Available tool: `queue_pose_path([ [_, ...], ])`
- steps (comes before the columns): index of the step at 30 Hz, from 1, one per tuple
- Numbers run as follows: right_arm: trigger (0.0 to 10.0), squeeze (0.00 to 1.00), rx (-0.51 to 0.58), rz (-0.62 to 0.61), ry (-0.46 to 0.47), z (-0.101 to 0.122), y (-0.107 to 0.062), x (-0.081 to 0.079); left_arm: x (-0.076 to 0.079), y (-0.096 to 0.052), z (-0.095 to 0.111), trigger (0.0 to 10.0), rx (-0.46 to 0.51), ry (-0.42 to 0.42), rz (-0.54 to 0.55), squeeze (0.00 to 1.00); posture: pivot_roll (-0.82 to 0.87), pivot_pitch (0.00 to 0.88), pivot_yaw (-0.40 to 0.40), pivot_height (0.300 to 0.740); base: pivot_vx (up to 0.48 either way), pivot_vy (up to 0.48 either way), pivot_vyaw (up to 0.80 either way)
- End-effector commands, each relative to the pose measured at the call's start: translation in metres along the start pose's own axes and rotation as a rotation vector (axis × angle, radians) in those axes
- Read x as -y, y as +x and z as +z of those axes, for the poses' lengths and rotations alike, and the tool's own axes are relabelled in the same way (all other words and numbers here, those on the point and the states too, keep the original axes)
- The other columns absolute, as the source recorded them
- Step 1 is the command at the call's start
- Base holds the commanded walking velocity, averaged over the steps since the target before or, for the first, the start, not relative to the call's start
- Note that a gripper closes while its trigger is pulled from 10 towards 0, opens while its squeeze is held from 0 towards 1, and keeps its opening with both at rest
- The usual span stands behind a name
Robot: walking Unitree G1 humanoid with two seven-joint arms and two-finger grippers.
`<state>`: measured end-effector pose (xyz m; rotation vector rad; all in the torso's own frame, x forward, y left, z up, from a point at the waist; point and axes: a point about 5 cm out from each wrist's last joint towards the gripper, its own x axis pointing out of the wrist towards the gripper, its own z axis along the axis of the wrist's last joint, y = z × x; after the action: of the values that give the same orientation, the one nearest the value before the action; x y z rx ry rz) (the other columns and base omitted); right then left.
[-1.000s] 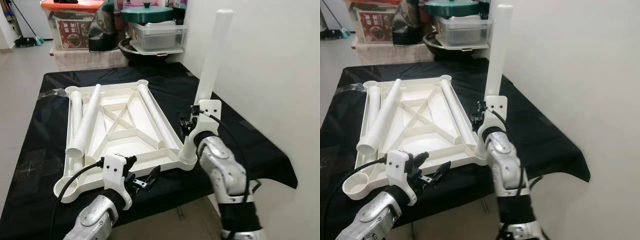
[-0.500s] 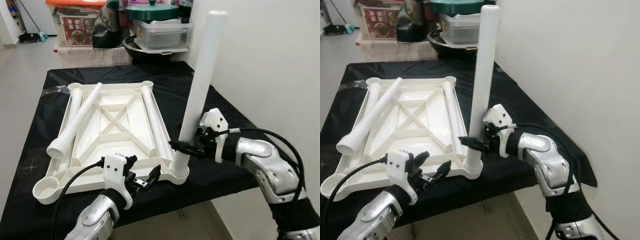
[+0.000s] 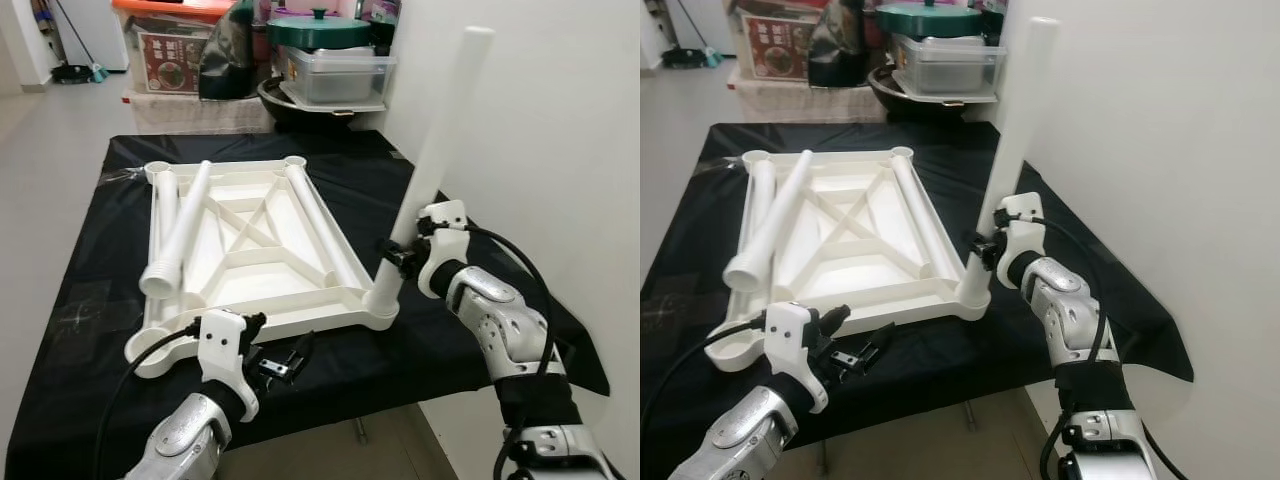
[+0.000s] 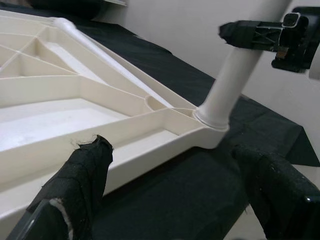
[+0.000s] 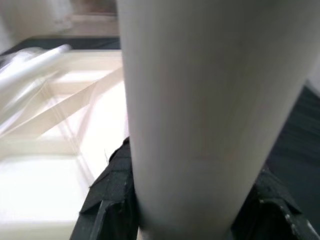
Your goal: Building children table
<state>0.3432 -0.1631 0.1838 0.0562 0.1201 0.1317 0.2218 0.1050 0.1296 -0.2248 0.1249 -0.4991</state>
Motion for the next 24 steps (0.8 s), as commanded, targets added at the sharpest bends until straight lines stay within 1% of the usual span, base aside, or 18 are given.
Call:
queue_pose_path([
  [1, 0.0, 0.0, -0.051, -0.213, 0.032, -0.014, -0.013, 0.001, 0.001, -0.002, 0.001, 10.0, -0.006, 0.003, -0.008, 0.0, 0.16, 0.0, -0.102, 0.74, 0.0, 0.0, 0.0],
  [2, 7.7, 0.0, -0.064, -0.202, 0.065, -0.017, -0.019, -0.019, 0.001, -0.003, 0.001, 10.0, -0.01, 0.005, -0.008, 0.0, 0.16, 0.0, -0.098, 0.74, 0.0, 0.0, 0.0],
  [3, 7.7, 0.0, -0.064, -0.202, 0.065, -0.017, -0.019, -0.019, 0.001, -0.003, 0.001, 10.0, -0.01, 0.005, -0.008, 0.0, 0.16, 0.0, -0.098, 0.74, 0.0, 0.0, 0.0],
  [4, 10.0, 0.0, -0.062, -0.128, 0.093, -0.018, -0.024, -0.041, 0.0, -0.003, 0.001, 10.0, -0.013, 0.01, -0.007, 0.0, 0.16, 0.0, -0.097, 0.74, 0.0, 0.0, 0.0],
  [5, 10.0, 0.8, -0.023, -0.052, 0.11, -0.013, -0.028, -0.054, -0.001, -0.004, 0.001, 10.0, -0.015, 0.013, -0.007, 0.0, 0.16, 0.0, -0.093, 0.74, 0.0, 0.0, 0.0],
  [6, 10.0, 0.8, -0.023, -0.052, 0.11, -0.013, -0.028, -0.054, -0.001, -0.004, 0.001, 10.0, -0.015, 0.013, -0.007, 0.0, 0.16, 0.0, -0.093, 0.74, 0.0, 0.0, 0.0],
  [7, 10.0, 1.0, 0.003, 0.01, 0.111, -0.009, -0.031, -0.062, -0.001, -0.004, 0.001, 10.0, -0.017, 0.014, -0.007, 0.0, 0.16, 0.0, -0.092, 0.74, 0.0, 0.0, 0.0],
  [10, 10.0, 1.0, 0.004, 0.056, 0.096, -0.004, -0.031, -0.063, -0.001, -0.004, 0.001, 10.0, -0.019, 0.015, -0.008, 0.0, 0.16, 0.0, -0.092, 0.74, 0.0, 0.0, 0.0],
  [12, 10.0, 1.0, 0.011, 0.128, 0.061, 0.001, -0.029, -0.06, -0.001, -0.004, 0.001, 10.0, -0.017, 0.012, -0.009, 0.0, 0.15, 0.0, -0.089, 0.74, 0.0, 0.0, 0.0],
  [13, 10.0, 0.0, 0.031, 0.258, 0.011, 0.011, -0.028, -0.056, -0.002, -0.002, 0.002, 10.0, -0.015, 0.011, -0.013, 0.0, 0.14, 0.0, -0.089, 0.74, 0.0, 0.0, 0.0],
  [14, 10.0, 0.0, 0.031, 0.258, 0.011, 0.011, -0.028, -0.056, -0.002, -0.002, 0.002, 10.0, -0.015, 0.011, -0.013, 0.0, 0.14, 0.0, -0.089, 0.74, 0.0, 0.0, 0.0],
  [16, 10.0, 0.0, 0.057, 0.484, -0.077, 0.023, -0.033, -0.052, -0.002, 0.0, 0.003, 10.0, -0.012, 0.009, -0.018, 0.0, 0.14, 0.0, -0.091, 0.74, 0.0, 0.0, 0.0],
  [17, 10.0, 0.0, 0.057, 0.484, -0.077, 0.023, -0.033, -0.052, -0.002, 0.0, 0.003, 10.0, -0.012, 0.009, -0.018, 0.0, 0.14, 0.0, -0.091, 0.74, 0.0, 0.0, 0.0],
  [19, 10.0, 0.0, 0.058, 0.754, -0.218, 0.022, -0.048, -0.048, -0.001, 0.001, 0.003, 10.0, -0.011, 0.01, -0.019, 0.0, 0.16, 0.0, -0.105, 0.74, 0.0, 0.0, 0.0],
  [20, 10.0, 0.0, 0.058, 0.754, -0.218, 0.022, -0.048, -0.048, -0.001, 0.001, 0.003, 10.0, -0.011, 0.01, -0.019, 0.0, 0.16, 0.0, -0.105, 0.74, 0.0, 0.0, 0.0],
  [21, 10.0, 0.0, 0.042, 0.842, -0.259, 0.02, -0.052, -0.046, -0.001, 0.001, 0.003, 10.0, -0.008, 0.011, -0.015, 0.0, 0.16, 0.0, -0.108, 0.74, 0.0, 0.0, 0.0],
  [23, 10.0, 0.0, 0.031, 0.878, -0.278, 0.019, -0.051, -0.044, -0.001, 0.0, 0.003, 10.0, -0.007, 0.011, -0.011, 0.0, 0.16, 0.0, -0.109, 0.74, 0.0, 0.0, 0.0],
  [24, 5.4, 0.0, 0.015, 0.879, -0.276, 0.018, -0.047, -0.042, -0.001, 0.0, 0.003, 10.0, -0.006, 0.011, -0.007, 0.0, 0.16, 0.0, -0.113, 0.74, 0.0, 0.0, 0.0],
])
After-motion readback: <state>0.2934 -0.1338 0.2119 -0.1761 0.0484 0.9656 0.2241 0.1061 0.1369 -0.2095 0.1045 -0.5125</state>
